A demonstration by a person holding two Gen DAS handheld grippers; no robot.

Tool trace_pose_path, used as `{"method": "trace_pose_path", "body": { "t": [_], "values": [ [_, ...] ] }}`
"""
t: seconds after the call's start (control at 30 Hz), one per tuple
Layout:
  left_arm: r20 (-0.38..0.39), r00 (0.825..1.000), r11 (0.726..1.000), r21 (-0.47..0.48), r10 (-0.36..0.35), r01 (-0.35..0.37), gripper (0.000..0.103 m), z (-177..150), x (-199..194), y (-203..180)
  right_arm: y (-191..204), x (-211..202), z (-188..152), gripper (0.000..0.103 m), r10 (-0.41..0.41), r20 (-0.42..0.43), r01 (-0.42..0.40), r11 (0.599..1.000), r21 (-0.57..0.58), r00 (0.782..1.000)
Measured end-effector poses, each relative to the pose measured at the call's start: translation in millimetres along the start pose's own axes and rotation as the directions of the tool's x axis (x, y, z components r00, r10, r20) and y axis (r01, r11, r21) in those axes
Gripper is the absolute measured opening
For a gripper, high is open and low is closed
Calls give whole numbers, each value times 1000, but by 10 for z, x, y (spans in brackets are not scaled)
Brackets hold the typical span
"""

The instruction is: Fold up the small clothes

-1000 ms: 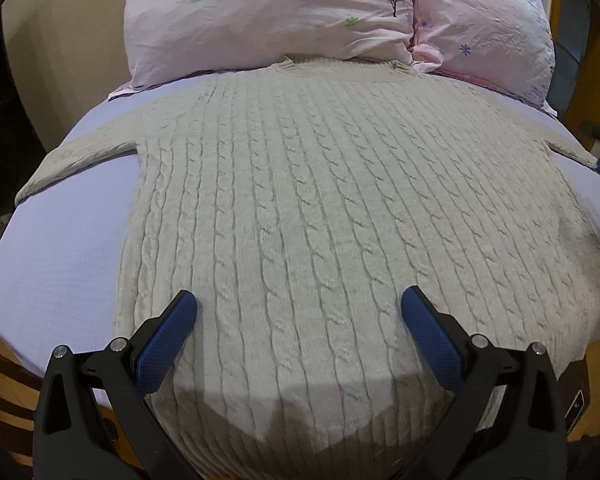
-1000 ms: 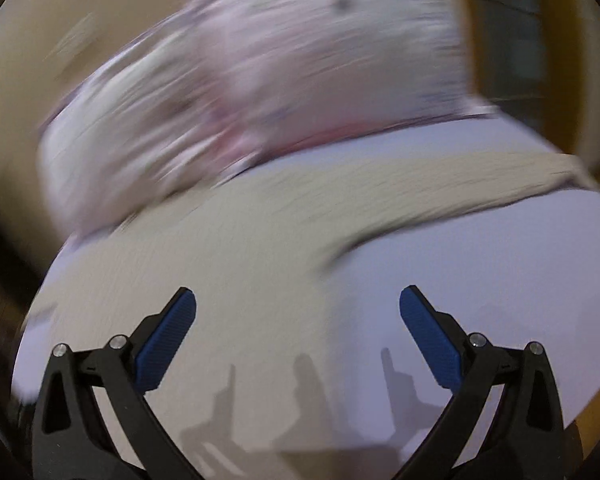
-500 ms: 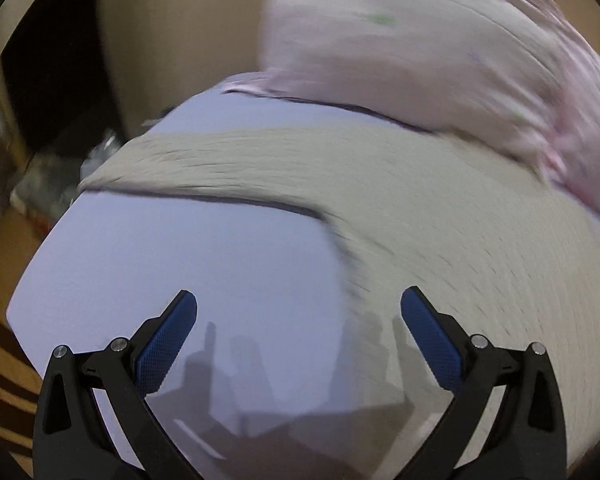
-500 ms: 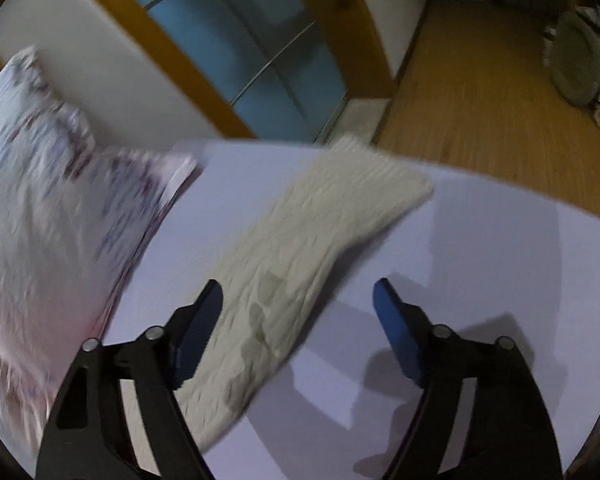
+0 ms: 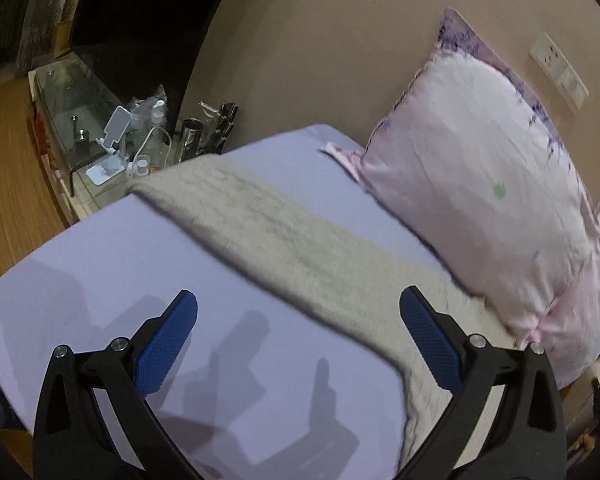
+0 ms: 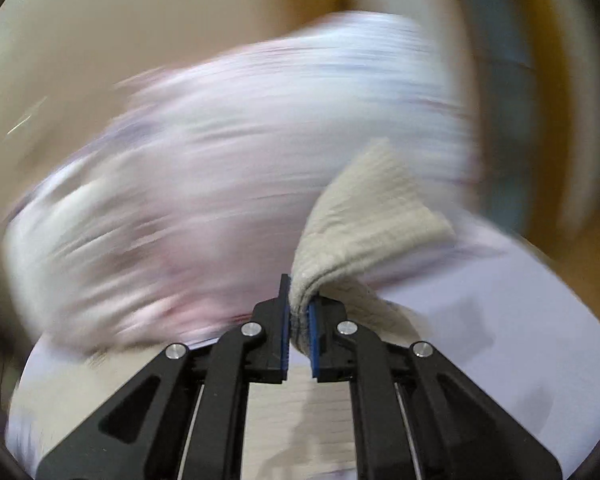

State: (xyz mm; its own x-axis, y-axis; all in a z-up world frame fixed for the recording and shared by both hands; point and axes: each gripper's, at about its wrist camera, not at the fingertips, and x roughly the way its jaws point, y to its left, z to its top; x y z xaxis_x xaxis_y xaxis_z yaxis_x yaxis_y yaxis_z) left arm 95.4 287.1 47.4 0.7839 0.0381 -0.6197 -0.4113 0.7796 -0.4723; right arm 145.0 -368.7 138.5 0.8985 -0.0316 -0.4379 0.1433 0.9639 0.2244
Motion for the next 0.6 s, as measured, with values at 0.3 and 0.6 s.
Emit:
{"method": "trace_pose_path", "body": {
  "t": [0.3,0.6],
  "values": [
    [-53,998,987,-158,-20,11,84,238,373,102,2246,574,-1086,51,459,-428,-558,818,-138,779],
    [-12,1000,927,-376,-28,21,65,489,610,645,1105,364,-766,83,388,-290,-403,915,8,875]
  ]
}}
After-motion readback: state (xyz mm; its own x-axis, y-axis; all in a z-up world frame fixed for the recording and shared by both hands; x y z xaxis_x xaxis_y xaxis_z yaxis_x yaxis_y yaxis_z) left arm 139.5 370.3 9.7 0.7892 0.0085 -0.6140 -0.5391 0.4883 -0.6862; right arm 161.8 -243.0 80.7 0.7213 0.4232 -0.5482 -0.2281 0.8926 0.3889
